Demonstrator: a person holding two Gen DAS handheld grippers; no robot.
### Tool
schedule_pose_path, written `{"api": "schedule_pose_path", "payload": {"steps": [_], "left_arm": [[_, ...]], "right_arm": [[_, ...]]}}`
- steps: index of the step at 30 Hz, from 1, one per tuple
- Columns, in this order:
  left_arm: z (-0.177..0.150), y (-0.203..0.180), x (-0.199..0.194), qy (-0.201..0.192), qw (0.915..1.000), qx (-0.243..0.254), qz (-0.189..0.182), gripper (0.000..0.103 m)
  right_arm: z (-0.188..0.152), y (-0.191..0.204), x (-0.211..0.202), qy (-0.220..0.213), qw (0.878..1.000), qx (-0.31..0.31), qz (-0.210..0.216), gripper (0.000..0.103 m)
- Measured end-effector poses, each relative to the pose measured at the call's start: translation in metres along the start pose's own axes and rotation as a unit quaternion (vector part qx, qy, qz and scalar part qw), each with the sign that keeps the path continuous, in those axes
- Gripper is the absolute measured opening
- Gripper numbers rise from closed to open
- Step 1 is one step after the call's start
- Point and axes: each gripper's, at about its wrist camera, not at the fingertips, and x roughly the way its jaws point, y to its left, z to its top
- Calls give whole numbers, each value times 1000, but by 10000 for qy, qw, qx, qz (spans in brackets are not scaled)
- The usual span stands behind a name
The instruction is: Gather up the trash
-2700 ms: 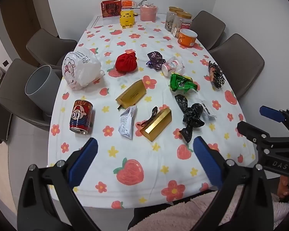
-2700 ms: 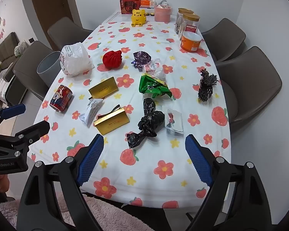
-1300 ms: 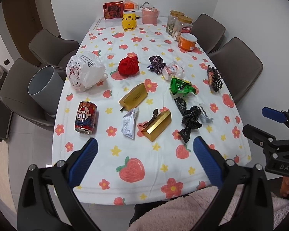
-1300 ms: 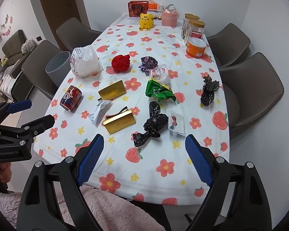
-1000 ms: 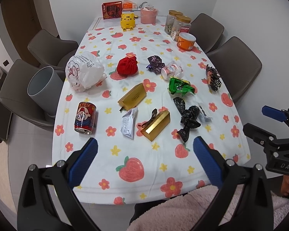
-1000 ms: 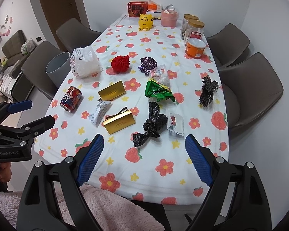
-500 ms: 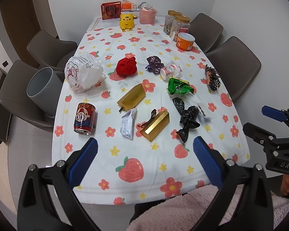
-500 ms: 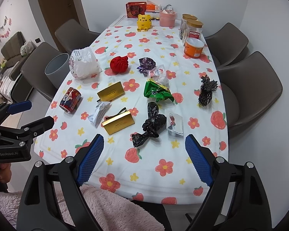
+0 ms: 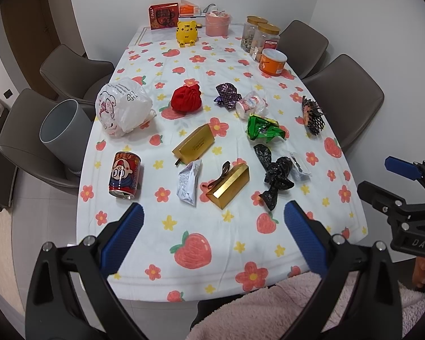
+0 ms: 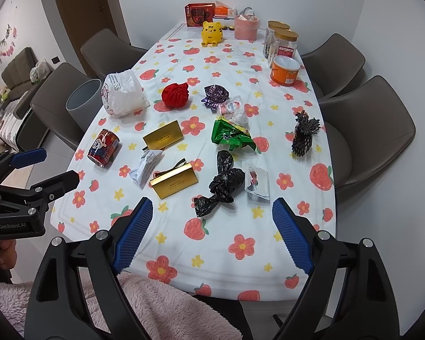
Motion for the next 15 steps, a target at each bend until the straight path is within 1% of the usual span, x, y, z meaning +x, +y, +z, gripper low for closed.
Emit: {"api": "schedule_pose_path", "payload": {"steps": [15], "left_arm": [[0, 0, 0, -5, 10000, -2, -5, 99]], "right_arm": [[0, 0, 0, -1, 10000, 0, 4, 83]]}}
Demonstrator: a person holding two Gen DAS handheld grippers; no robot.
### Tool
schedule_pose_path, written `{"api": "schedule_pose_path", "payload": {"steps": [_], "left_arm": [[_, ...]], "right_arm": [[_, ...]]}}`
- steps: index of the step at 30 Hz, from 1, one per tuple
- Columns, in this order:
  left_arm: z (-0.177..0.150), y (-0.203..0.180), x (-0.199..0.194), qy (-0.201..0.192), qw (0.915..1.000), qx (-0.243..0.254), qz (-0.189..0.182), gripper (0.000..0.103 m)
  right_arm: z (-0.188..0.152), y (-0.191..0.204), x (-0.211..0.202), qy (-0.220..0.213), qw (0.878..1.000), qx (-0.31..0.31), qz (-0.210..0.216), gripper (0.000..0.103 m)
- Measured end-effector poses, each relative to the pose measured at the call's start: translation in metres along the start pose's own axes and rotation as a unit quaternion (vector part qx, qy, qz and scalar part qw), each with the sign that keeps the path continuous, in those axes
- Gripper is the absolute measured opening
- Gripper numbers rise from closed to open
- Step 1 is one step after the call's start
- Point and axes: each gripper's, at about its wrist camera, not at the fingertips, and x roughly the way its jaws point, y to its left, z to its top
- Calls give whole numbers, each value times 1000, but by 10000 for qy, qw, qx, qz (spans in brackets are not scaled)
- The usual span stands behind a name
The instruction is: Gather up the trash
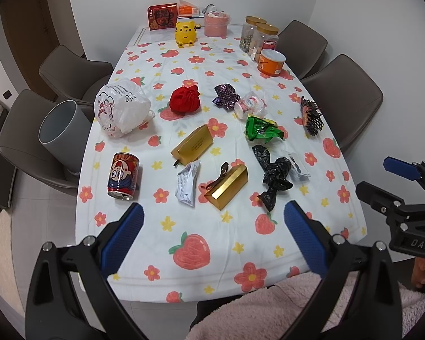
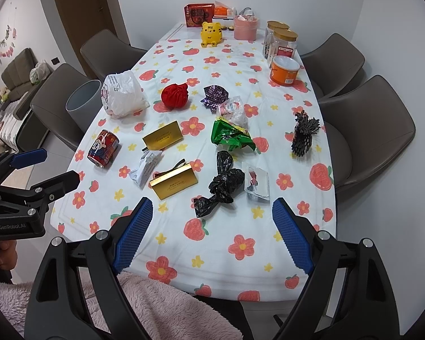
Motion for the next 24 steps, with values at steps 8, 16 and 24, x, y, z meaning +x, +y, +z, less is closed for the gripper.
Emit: {"api": "schedule_pose_path", "payload": {"steps": [8, 16, 24], "left_arm": [[0, 0, 0, 0, 10000, -5, 0, 99], [0, 0, 0, 2, 10000, 1, 0, 99], [2, -1, -4, 8, 10000, 12, -21, 99]], "right_arm": [[0, 0, 0, -3, 10000, 4, 4, 83], [0, -1, -1, -8, 10000, 5, 2, 83], [0, -1, -2, -13, 10000, 13, -6, 83]]}}
